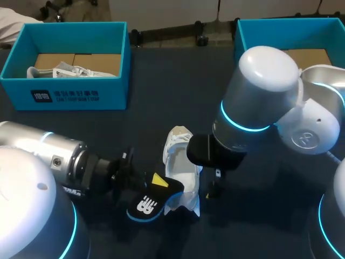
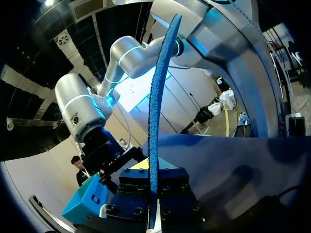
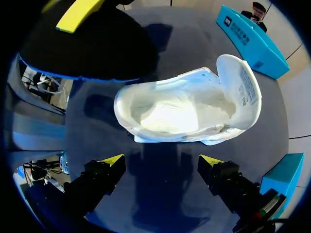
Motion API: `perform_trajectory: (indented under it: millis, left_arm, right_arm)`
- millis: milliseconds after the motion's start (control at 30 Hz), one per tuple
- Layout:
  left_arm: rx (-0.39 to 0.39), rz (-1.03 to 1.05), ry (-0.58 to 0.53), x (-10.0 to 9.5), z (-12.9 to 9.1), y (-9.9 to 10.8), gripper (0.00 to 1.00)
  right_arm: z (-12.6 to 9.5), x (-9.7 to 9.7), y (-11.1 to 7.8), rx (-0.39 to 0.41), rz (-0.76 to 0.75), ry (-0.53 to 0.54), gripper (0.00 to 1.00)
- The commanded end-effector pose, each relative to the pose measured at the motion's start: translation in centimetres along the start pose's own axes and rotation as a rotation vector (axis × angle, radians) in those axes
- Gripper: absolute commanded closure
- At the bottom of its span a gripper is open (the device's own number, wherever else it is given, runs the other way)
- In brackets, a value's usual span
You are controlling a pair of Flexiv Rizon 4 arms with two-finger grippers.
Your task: Take the shoe out of the shoebox, open the shoe tongue, remove and reinsert the insole, then place the shoe into the shoebox
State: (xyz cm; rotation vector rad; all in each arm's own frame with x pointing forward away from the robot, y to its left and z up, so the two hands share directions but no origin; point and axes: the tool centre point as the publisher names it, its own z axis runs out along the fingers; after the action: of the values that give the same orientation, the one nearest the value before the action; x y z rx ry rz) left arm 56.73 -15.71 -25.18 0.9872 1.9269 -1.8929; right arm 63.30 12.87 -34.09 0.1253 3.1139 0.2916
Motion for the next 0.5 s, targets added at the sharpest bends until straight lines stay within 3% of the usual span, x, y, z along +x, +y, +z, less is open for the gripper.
perform_trajectory:
  millis: [33, 500]
  left_arm:
    - [0.011, 0.003, 0.001, 0.2, 0.6, 0.9, 1.00]
    - [0.030, 0.039, -0.007, 0.1, 2.3, 2.3, 1.00]
  right_arm:
    - [0.4, 0.0, 0.2, 0.003, 0.001, -0.003, 0.00]
    - [0.4, 0.0, 0.2, 0.003, 0.001, -0.003, 0.00]
